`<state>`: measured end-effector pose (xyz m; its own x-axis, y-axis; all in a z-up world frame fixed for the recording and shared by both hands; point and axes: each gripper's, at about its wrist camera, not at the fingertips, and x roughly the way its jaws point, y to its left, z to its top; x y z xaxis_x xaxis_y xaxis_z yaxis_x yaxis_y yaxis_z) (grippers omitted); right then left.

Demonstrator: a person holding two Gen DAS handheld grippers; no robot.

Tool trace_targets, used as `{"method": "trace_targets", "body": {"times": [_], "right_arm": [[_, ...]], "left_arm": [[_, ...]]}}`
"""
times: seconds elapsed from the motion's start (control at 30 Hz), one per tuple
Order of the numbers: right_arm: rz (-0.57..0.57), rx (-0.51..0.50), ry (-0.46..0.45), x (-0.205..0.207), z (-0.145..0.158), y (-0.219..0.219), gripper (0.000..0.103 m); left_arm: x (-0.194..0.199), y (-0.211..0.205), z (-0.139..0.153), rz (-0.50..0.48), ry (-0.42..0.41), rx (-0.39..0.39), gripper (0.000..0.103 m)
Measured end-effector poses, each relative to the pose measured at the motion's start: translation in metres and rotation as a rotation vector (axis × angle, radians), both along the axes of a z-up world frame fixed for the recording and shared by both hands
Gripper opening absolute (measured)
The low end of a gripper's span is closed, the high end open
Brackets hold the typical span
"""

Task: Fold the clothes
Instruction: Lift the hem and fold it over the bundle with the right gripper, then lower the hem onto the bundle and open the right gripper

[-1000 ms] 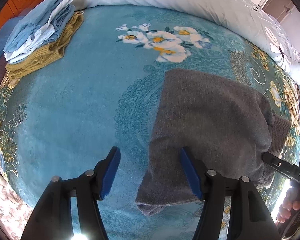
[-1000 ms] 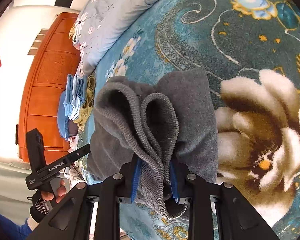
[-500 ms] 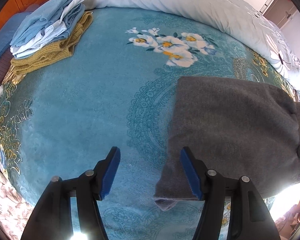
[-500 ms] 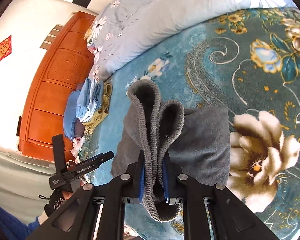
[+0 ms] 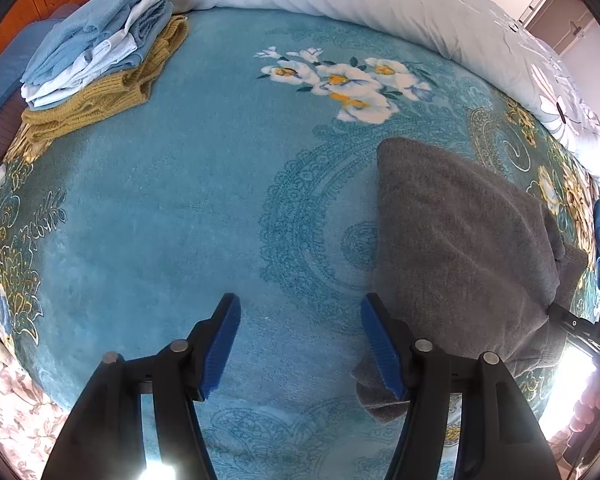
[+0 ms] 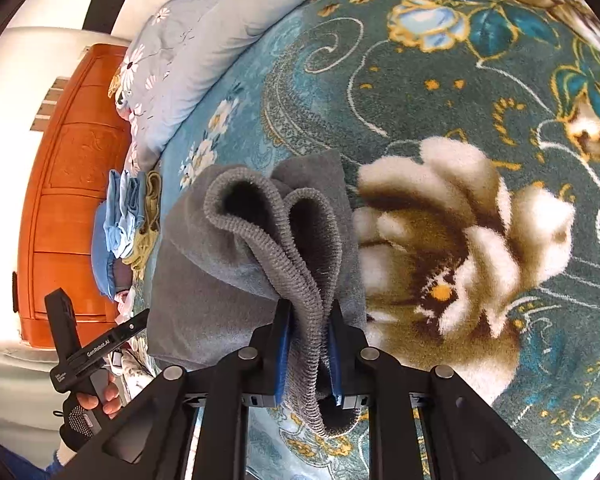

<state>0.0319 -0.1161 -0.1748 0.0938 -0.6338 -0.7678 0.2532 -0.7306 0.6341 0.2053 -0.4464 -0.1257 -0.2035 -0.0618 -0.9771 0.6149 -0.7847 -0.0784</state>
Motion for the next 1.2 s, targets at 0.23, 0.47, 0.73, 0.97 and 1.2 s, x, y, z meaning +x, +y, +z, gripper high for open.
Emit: {"method": "trace_targets", "body": {"times": [0.23,0.47,0.73,0.97,1.2], "right_arm": [[0.054,0.134,0.095,0.004,0.027,-0.006,0.034],[0.098,0.189,0.347,0.013,0.088,-0.023,0.050],[0.199,0.187,0.369,0.016,0.071,-0.073,0.042],[0.162,0.250,0.312,-0.007,0.039,-0.067,0.028],[0.167,0.263,0.276,-0.015,0.020,-0.068,0.026]], "left_arm": [[-0.021,0.009,0.020,-0.007,0.081,0.036,0.064],[-0.056,0.043,0.031,-0.125,0.148,0.074,0.064],[-0.075,0.070,0.014,-0.247,0.169,0.089,0.064],[-0.066,0.057,-0.023,-0.195,0.123,0.149,0.063],[-0.066,0.053,-0.039,-0.211,0.106,0.171,0.063]]}}
